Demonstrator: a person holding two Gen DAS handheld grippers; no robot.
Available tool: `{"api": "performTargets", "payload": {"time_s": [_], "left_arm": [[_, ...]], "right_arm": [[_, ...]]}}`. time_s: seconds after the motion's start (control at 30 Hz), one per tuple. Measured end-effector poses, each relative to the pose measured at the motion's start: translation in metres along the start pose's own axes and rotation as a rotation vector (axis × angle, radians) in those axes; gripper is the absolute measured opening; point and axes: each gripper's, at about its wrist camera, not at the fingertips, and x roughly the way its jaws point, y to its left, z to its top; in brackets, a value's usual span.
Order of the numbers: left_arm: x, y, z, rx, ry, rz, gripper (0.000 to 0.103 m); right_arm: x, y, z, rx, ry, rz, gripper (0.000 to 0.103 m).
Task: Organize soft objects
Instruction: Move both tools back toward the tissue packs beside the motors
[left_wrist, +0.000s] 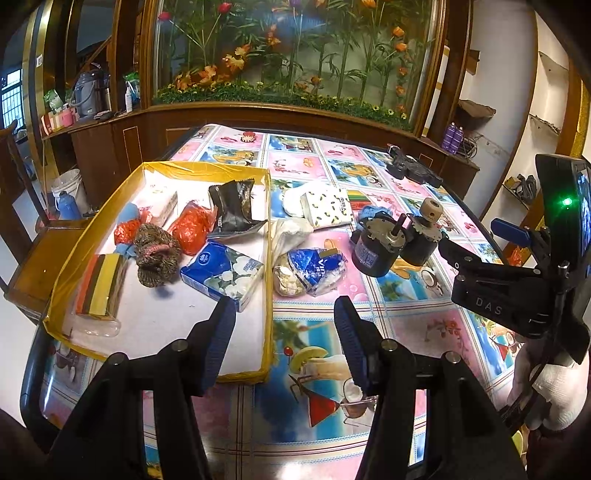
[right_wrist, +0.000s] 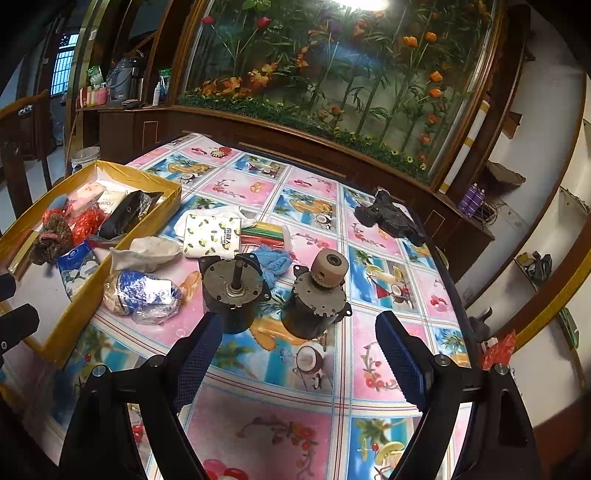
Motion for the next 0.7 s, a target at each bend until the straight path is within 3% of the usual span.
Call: {"api": "performTargets", "payload": {"time_s": [0.53, 0.7], "left_arm": [[0.031, -0.010, -0.007, -0.013, 0.073, -0.045, 0.054], [0.031, 0.000, -0.010, -0.060, 0.076, -0.043, 0.054]], "right_arm": [[0.059, -0.034, -0.009, 0.047, 0.069, 0.005, 0.088], [0.081, -0.063, -0.015, 0.145, 0.091, 0.080, 0.091]]}}
